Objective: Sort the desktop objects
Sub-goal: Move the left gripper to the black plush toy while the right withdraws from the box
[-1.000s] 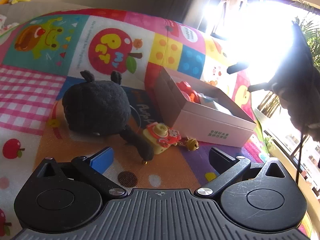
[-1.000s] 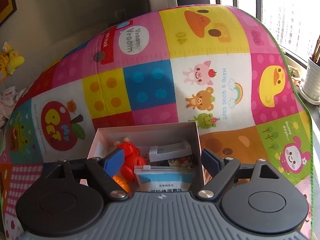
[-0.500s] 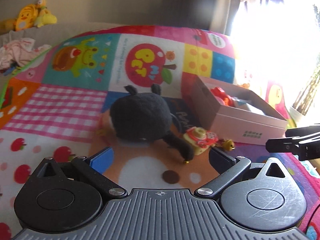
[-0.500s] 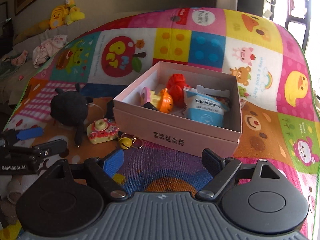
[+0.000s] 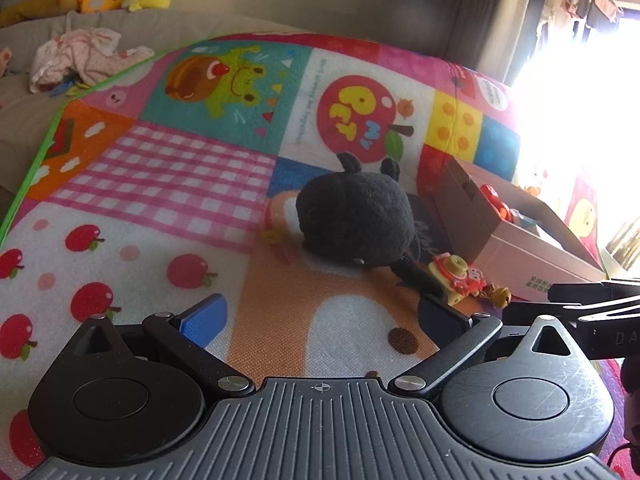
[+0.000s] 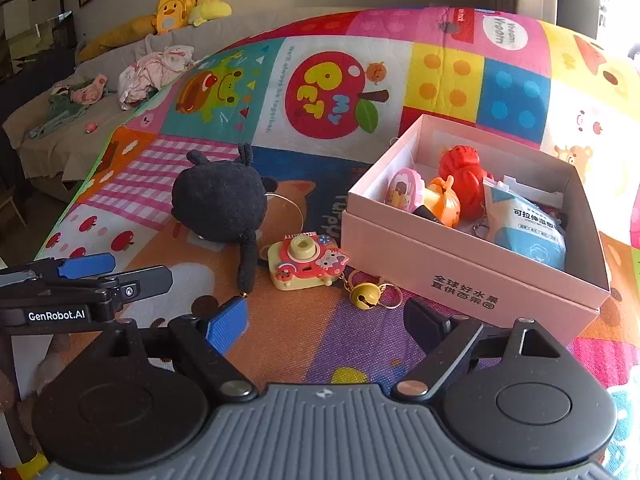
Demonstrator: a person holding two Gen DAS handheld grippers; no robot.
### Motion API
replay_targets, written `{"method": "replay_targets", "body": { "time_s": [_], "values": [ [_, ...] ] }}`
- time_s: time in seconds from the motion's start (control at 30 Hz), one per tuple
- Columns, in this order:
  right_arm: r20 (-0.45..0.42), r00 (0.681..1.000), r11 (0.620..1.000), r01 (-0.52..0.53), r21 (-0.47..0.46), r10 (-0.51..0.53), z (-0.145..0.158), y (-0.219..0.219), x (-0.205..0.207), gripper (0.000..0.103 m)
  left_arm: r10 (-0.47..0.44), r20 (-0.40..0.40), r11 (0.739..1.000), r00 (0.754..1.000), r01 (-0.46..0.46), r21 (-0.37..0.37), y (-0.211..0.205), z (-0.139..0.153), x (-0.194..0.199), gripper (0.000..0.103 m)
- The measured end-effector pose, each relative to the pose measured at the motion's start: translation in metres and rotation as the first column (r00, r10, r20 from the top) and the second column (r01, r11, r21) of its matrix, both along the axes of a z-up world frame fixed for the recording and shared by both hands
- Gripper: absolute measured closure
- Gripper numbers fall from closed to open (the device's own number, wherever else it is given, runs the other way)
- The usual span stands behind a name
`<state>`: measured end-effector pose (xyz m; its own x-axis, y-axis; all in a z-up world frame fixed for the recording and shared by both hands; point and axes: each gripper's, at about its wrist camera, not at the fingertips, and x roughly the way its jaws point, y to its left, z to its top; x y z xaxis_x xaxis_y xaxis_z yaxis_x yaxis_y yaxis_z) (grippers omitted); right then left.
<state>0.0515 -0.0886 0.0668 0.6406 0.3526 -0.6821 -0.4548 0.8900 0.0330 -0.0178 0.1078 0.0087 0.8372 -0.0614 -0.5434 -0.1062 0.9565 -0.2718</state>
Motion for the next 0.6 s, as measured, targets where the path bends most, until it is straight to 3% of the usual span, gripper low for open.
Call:
{"method": "replay_targets", "body": {
  "time_s": [0.37,0.53,0.6],
  "values": [
    [0.019,0.999,1.000,-0.027,-0.008,0.027,0.001,0.032,0.016,0.017,0.023,0.014,0.998,1.000,-0.022,-0.067,0.010,-0.001,-0.002,0.000],
    [-0.019,0.999,0.999,0.051,0.003,-0.051,-0.010,0.034,0.038,0.032,0.062,0.016,0.992,0.998,-0.060,-0.112,0.019,-0.003,-0.003,0.000],
    [-0.050,0.996,0.997,0.075,0.015,-0.075,-0.015,0.033,0.047,0.032,0.065,0.008,0.990,0.998,-0.063,-0.126,0.021,-0.004,-0.002,0.000]
  ]
}}
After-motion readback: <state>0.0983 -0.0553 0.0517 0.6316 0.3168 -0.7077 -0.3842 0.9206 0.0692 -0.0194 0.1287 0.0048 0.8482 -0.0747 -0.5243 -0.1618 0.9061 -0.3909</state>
